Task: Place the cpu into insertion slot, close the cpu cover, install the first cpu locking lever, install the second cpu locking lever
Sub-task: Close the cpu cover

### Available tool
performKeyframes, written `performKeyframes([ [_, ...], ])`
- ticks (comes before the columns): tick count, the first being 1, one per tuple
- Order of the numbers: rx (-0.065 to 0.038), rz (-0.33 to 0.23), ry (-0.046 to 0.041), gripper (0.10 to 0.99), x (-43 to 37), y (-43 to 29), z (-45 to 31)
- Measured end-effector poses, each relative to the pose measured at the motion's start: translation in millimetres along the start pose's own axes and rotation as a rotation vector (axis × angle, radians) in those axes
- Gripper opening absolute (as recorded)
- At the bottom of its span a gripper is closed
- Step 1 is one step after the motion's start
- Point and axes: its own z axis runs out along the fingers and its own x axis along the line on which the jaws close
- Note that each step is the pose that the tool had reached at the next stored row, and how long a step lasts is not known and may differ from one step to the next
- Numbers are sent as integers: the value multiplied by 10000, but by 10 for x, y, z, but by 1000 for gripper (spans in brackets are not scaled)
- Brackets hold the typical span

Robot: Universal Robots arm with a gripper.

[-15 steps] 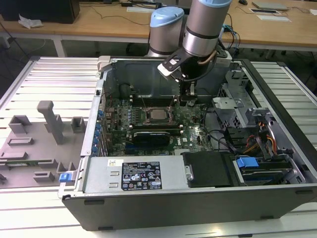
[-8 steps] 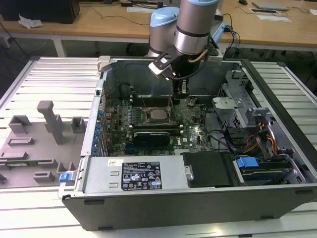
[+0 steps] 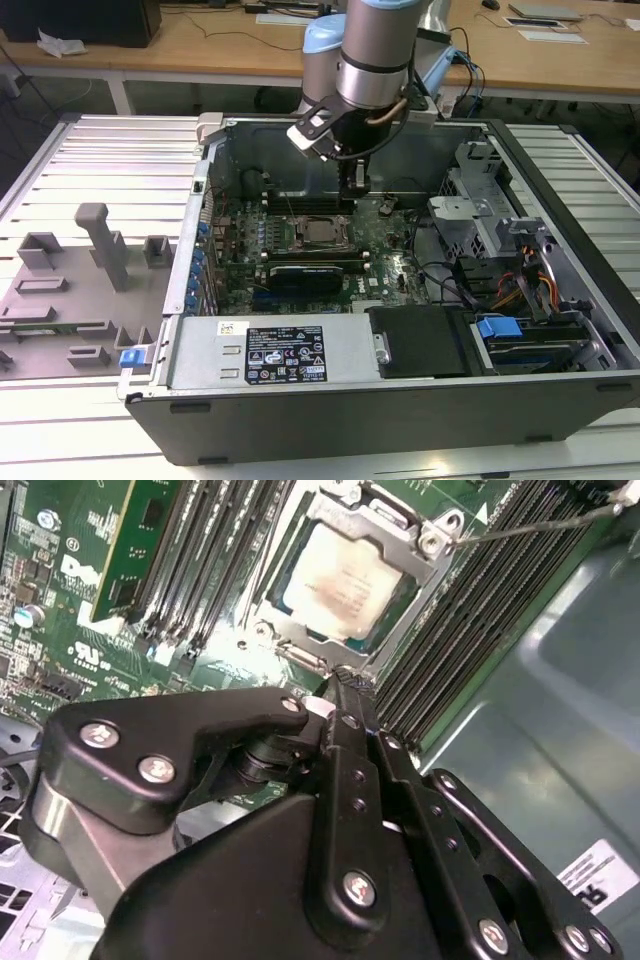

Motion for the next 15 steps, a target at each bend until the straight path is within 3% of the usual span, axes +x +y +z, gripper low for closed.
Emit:
performKeyframes([
  [2, -368, -8, 1, 106, 6, -122, 19],
  [3, -615, -13, 17, 106, 5, -202, 46],
  [4, -719, -15, 25, 106, 0, -285, 71],
  [8, -735, -15, 27, 106, -47, -359, 120],
  [15, -734, -15, 26, 106, -83, -398, 181],
])
